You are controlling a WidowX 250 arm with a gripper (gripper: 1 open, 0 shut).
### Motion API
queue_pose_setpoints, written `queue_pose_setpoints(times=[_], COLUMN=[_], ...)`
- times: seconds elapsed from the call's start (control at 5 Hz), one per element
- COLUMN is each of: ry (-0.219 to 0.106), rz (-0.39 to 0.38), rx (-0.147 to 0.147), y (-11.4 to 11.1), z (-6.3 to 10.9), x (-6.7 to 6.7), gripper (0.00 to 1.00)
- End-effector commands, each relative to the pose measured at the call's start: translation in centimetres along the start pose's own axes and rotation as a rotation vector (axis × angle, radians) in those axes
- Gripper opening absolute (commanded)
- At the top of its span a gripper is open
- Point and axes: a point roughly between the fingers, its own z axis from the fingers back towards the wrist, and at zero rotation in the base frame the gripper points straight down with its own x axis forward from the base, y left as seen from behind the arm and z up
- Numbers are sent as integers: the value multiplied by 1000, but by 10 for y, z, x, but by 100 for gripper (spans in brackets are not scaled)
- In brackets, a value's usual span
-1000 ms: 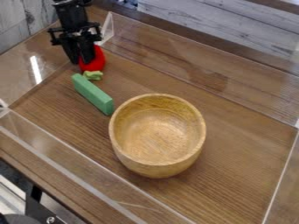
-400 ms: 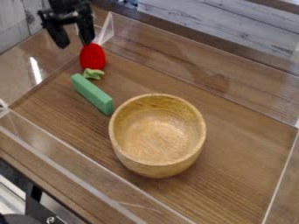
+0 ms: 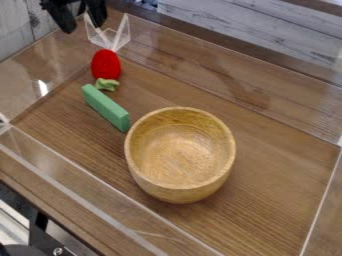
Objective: Move the red object to the left side of the table
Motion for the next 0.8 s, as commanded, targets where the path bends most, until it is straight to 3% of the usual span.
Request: queue_pose_setpoints(times=[0.0, 0.2, 0.4, 0.6], ry=[-97, -106, -86, -68], rz=[17, 62, 13, -33], rx=[21, 20, 26, 36], y=[-18, -22, -25, -26], z=[28, 21, 19, 12], x=[0, 7, 18, 36], gripper=[100, 0, 100, 0])
